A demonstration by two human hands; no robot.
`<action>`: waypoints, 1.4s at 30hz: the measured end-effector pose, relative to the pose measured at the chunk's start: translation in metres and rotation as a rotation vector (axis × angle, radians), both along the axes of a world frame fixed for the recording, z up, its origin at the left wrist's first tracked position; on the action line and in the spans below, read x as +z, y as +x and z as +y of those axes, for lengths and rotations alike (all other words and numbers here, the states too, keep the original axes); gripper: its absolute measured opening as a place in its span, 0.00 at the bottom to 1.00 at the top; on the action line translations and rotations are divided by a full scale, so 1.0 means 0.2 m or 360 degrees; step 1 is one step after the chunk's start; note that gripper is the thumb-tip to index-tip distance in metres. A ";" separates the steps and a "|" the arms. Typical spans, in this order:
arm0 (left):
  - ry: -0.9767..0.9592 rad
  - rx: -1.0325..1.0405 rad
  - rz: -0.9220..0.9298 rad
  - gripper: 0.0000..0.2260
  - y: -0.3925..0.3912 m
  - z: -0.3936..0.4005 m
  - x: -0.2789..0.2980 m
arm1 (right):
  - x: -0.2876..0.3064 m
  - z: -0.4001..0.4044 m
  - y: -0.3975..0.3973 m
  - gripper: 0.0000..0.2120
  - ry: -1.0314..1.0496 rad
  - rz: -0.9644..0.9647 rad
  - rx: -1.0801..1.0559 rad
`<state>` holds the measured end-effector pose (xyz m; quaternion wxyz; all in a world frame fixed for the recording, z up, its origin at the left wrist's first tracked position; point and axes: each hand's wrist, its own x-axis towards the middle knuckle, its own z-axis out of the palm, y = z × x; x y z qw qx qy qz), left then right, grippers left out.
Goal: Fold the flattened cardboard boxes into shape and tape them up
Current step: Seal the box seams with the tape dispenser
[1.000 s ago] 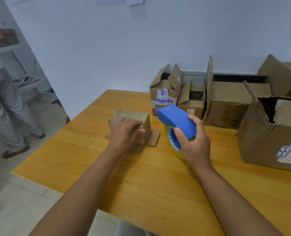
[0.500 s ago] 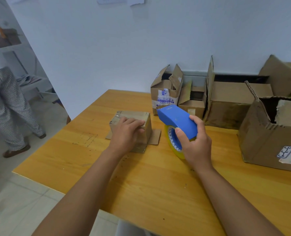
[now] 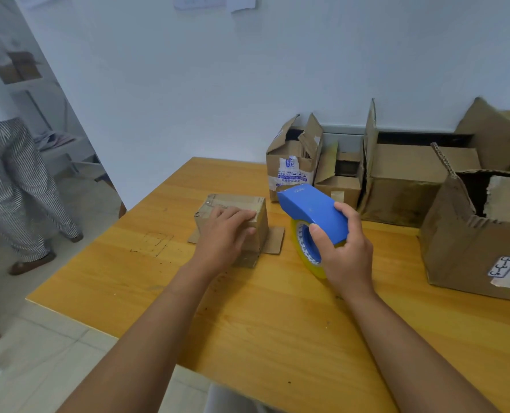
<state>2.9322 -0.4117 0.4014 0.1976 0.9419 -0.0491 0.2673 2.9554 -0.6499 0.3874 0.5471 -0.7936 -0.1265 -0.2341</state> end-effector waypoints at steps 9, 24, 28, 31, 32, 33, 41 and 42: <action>-0.0047 0.0166 -0.0002 0.17 0.03 -0.05 -0.01 | 0.00 0.00 0.01 0.29 -0.0013 -0.0015 -0.0016; 0.0128 0.0444 0.0343 0.19 -0.03 -0.01 0.10 | -0.01 0.00 0.01 0.30 0.0009 0.0003 -0.0003; 0.0406 0.0768 0.0294 0.19 0.02 -0.12 0.10 | -0.01 0.00 0.00 0.29 0.0016 -0.0007 -0.0006; 0.0328 0.0529 0.0276 0.15 -0.01 -0.06 0.10 | -0.01 0.00 0.00 0.26 0.0019 -0.0010 -0.0003; 0.0299 0.0424 0.0355 0.19 -0.03 -0.02 0.11 | -0.01 0.00 0.00 0.26 0.0019 -0.0013 -0.0005; 0.0328 0.0361 0.0438 0.22 -0.05 0.02 0.13 | -0.01 0.00 0.00 0.25 0.0020 -0.0016 -0.0008; 0.0421 0.0726 0.0473 0.36 -0.08 -0.11 0.08 | -0.01 0.00 0.00 0.27 0.0016 -0.0009 -0.0002; 0.0406 0.0814 0.0445 0.39 -0.06 -0.14 0.07 | -0.01 0.00 0.00 0.27 0.0016 -0.0009 -0.0005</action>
